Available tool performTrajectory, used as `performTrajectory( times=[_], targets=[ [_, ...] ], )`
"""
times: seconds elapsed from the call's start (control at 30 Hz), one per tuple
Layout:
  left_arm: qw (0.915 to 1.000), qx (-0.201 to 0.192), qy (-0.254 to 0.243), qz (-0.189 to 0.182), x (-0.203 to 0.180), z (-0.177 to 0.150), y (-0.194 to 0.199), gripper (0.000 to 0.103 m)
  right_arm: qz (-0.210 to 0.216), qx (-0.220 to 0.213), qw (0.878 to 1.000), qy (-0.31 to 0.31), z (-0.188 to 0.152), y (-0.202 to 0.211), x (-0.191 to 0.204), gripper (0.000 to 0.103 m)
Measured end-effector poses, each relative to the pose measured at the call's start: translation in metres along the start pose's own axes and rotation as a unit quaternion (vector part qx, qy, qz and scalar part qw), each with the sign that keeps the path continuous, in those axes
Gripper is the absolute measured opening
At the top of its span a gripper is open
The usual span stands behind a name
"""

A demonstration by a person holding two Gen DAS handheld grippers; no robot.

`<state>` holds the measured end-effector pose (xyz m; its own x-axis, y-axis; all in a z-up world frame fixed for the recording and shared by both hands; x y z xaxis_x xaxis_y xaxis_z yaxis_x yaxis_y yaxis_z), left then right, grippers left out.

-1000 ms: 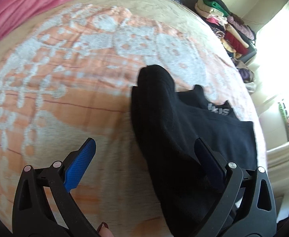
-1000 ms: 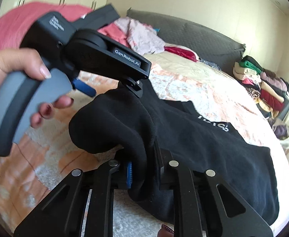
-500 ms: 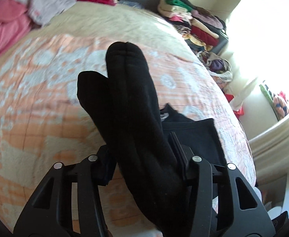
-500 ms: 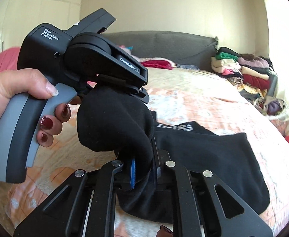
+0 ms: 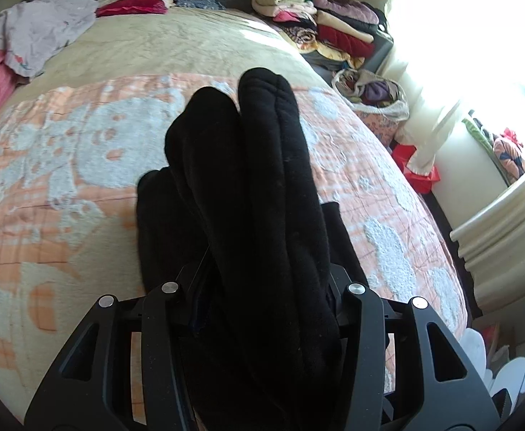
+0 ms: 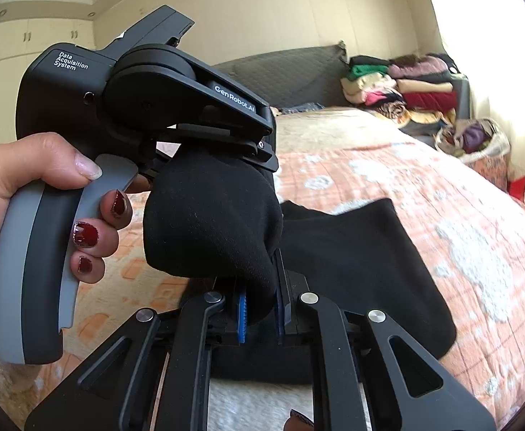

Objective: Fold small clothes
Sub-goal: 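Fold the lifted side over onto the sweatshirt body with the right tool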

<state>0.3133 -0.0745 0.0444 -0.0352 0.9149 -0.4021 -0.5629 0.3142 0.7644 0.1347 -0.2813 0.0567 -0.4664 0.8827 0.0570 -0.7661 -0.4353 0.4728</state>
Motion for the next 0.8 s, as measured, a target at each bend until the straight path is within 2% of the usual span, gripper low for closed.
performTrajectory(
  times=[0.4,0.5,0.53,0.57,0.63,0.7,0.8],
  targets=[
    [0.9987,0.031,-0.030,0.028,-0.039,-0.018,-0.047,0.039,0.012,0.029,0.996,-0.087,-0.031,0.000,-0.040,0.010],
    [0.9980,0.040,-0.035,0.034,-0.045,-0.022,-0.057,0.043,0.021,0.034,0.993,-0.115,-0.039,-0.002,-0.050,0.010],
    [0.9980,0.043,-0.037,0.029,-0.048,-0.024,-0.061,0.047,0.022,0.035,0.992,-0.121,-0.042,-0.001,-0.052,0.010],
    [0.9979,0.046,-0.038,0.025,-0.050,-0.025,-0.062,0.056,0.021,0.035,0.991,-0.129,-0.043,0.000,-0.055,0.010],
    [0.9978,0.057,-0.035,0.000,-0.053,-0.029,-0.063,0.067,0.018,0.039,0.989,-0.143,-0.047,0.001,-0.061,0.010],
    [0.9972,0.062,-0.034,-0.024,-0.056,-0.031,-0.061,0.068,0.022,0.046,0.984,-0.172,-0.053,-0.001,-0.076,0.010],
    [0.9979,0.039,-0.026,-0.044,-0.051,-0.030,-0.049,0.068,0.050,0.051,0.970,-0.234,-0.067,-0.002,-0.093,0.013]
  ],
)
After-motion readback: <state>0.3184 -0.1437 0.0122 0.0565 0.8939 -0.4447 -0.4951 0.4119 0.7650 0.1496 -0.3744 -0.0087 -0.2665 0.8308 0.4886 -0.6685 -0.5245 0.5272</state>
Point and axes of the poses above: each gripper's, at about its wrist camera, not at the fingertips, and y roughly against the way its jaws point, x to its left, z to its top, the point moved 1 cm from there along -y, roughly the way its jaws point, and after that the axes turned 11 degrees about y, right-handed, at the moved point
